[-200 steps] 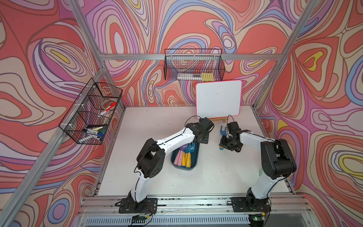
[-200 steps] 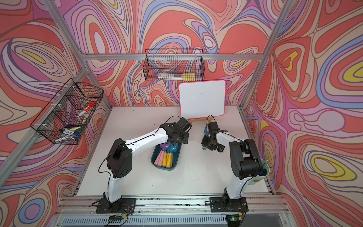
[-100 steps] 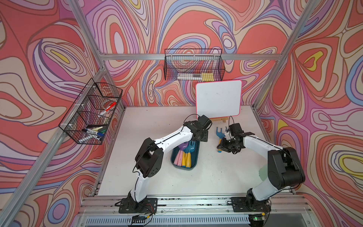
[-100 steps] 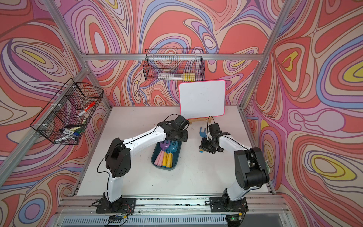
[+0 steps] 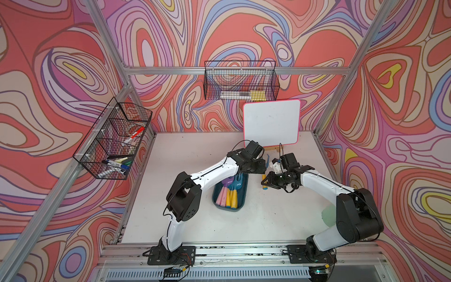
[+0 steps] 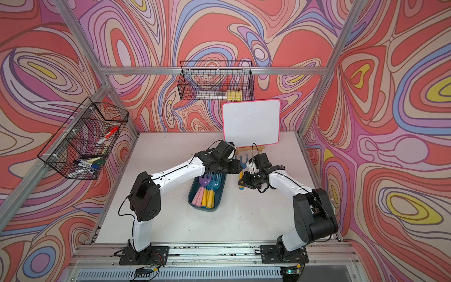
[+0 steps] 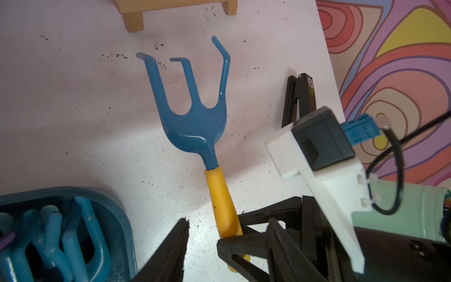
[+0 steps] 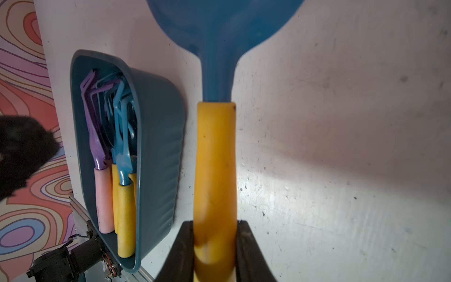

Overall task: Put the rake into the storage box
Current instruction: Pick up the rake at the center of the board.

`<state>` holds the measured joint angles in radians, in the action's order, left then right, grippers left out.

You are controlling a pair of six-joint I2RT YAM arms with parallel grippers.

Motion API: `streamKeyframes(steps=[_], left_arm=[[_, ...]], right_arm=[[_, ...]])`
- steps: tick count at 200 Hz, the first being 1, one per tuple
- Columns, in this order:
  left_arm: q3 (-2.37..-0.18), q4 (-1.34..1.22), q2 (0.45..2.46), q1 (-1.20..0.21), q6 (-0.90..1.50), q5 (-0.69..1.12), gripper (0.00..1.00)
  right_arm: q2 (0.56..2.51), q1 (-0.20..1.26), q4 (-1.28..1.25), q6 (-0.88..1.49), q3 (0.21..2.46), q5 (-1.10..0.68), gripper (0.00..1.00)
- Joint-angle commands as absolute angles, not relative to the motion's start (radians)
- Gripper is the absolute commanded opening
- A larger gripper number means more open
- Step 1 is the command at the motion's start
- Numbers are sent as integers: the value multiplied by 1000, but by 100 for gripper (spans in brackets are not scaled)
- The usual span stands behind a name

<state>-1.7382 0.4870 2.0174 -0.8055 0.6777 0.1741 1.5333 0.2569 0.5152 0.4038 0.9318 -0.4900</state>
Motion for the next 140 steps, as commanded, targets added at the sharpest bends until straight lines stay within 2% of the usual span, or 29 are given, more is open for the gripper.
streamKeyframes(steps=[1, 140], left_arm=[[-1739, 499, 2035, -808, 689, 169, 54], [-1866, 578, 2150, -808, 707, 152, 48]], right_arm=[[1489, 268, 477, 377, 941, -507, 2], [1436, 314, 424, 350, 936, -508, 3]])
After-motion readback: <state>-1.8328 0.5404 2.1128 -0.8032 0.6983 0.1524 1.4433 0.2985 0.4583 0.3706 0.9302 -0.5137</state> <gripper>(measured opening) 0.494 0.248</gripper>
